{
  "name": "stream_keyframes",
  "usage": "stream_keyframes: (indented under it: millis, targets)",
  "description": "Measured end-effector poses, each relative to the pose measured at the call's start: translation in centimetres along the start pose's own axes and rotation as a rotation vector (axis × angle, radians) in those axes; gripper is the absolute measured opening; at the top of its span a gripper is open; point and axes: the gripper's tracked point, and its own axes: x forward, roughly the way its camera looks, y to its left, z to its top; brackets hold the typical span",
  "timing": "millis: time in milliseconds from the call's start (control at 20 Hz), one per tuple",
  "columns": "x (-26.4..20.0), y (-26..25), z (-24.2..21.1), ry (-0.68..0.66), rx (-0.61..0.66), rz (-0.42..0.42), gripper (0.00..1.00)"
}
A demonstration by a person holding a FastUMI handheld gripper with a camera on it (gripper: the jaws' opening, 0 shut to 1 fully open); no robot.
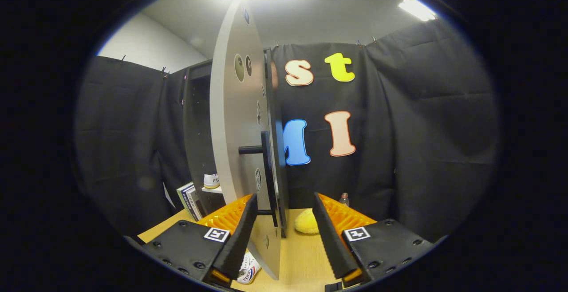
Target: Open the shoe cabinet door, grab the shoes and put them into the shoe cabinet, then close the shoe cabinet door.
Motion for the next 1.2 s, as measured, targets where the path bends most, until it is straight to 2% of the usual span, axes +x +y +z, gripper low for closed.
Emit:
stream_keyframes:
  millis: [150, 350, 550, 800, 1200]
  targets:
    - [-1.6, 1.8, 0.5, -0.056, -0.008, 0.031, 0.77]
    - [-4.3, 7.2, -0.6, -0.064, -0.039, 0.109, 0.97]
    - [-3.2, 11.3, -3.8, -0.050, -0.096, 0.145, 0.97]
    - [0.3, 15.4, -11.1, 0.034, -0.140, 0.174, 0.97]
    - [6.2, 16.6, -23.3, 0.261, -0.101, 0.148, 0.95]
